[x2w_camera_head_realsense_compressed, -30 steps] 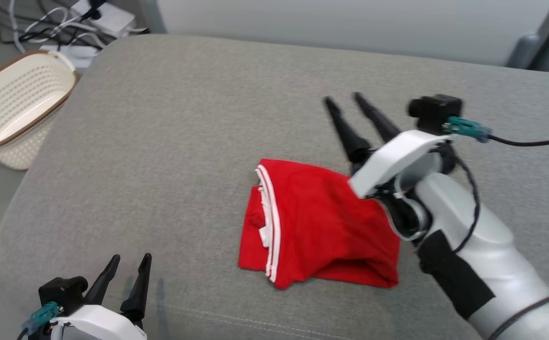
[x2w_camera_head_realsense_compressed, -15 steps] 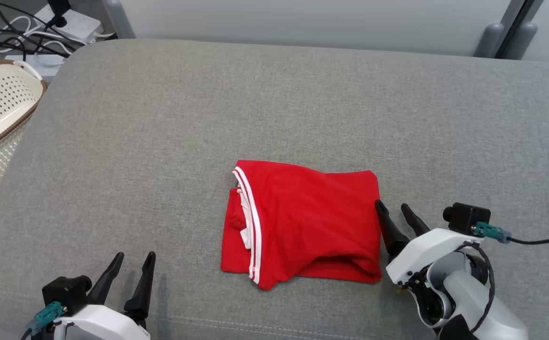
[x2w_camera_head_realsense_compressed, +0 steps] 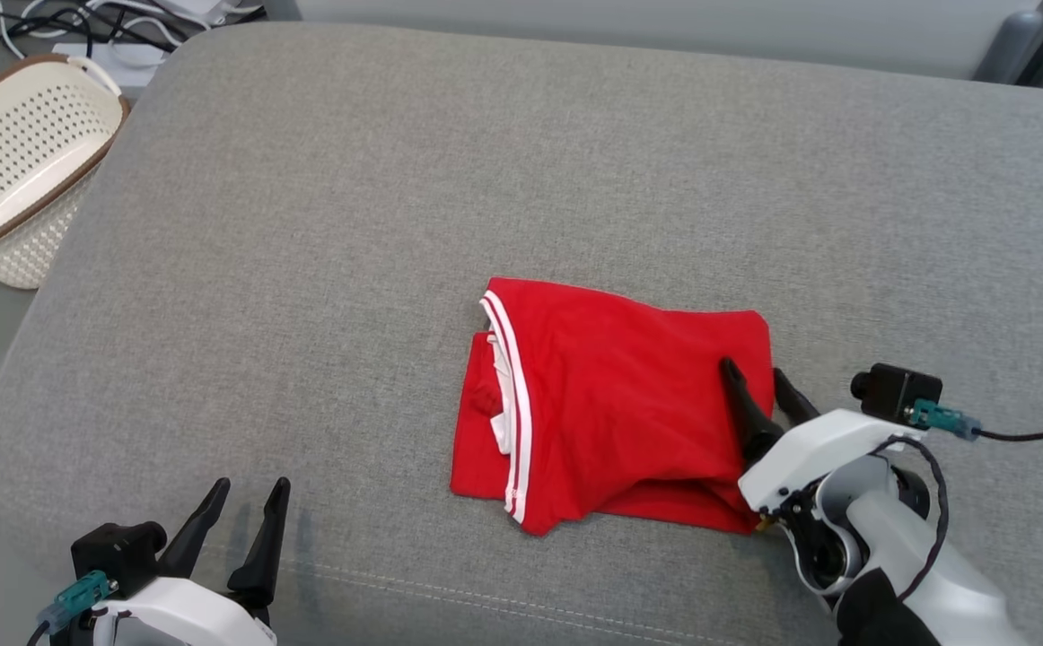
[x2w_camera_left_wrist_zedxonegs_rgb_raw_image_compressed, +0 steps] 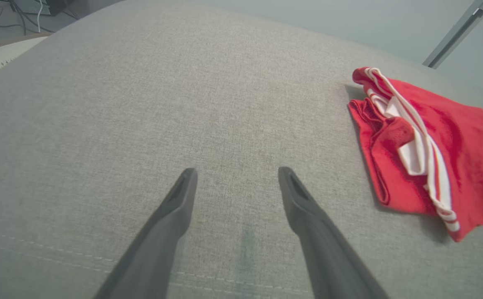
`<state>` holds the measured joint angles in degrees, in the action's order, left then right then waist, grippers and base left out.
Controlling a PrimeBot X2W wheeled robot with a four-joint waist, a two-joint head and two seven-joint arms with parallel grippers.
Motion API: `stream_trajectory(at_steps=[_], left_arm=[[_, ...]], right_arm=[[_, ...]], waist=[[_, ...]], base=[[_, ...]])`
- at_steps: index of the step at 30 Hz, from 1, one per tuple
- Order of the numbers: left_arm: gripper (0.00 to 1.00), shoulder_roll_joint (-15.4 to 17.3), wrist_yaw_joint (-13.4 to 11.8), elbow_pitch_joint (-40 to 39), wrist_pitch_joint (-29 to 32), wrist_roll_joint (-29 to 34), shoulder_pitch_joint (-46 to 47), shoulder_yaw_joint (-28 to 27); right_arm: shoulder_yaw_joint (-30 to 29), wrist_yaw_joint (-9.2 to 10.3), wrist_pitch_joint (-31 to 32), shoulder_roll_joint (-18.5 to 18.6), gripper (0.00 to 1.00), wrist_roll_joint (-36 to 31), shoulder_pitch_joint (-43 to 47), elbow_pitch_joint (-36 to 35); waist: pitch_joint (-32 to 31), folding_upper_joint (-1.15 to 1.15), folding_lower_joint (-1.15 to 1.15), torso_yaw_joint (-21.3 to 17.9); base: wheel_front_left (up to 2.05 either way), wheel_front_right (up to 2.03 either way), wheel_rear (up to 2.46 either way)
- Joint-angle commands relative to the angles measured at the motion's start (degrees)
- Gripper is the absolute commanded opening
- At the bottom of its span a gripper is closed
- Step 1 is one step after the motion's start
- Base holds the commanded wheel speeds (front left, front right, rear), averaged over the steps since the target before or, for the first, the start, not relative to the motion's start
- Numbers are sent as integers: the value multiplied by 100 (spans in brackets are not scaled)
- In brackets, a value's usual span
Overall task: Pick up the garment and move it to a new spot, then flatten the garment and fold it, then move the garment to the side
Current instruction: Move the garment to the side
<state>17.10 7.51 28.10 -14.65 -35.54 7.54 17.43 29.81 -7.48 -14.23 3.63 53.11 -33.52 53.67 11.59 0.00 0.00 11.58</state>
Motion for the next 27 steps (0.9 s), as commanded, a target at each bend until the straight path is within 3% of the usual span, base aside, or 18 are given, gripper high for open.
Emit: stream_trajectory(at_steps=[1,3,4,8,12,22,27], left_arm=[[100,200,-2,-135,-35,-91,241,-176],[100,223,-2,-148,-35,-121,255,-151],[100,232,-2,-152,-35,-135,259,-140],[100,247,-2,-139,-35,-175,262,-143],[100,217,-2,-105,-35,-180,228,-195],[100,-57,-2,-32,-35,-11,59,-318],[100,-238,-2,-5,-35,148,-52,-372]], right_arm=[[166,-1,-64,-75,90,95,-61,-13],[283,-1,-67,-75,5,159,-103,58],[352,-1,-67,-75,0,198,-116,95],[439,-1,-72,-75,0,194,-241,257],[125,-1,-74,-75,0,-171,-374,107],[83,-1,-18,-75,0,-988,-188,-832],[197,-1,425,-33,0,-1116,-59,-1479]], waist=[[70,0,0,63],[92,0,0,87],[97,0,0,97],[76,0,0,90],[-20,0,0,17],[-503,0,0,-352],[-771,0,0,-767]], base=[[0,0,0],[0,0,0],[0,0,0],[0,0,0],[0,0,0],[0,0,0],[0,0,0]])
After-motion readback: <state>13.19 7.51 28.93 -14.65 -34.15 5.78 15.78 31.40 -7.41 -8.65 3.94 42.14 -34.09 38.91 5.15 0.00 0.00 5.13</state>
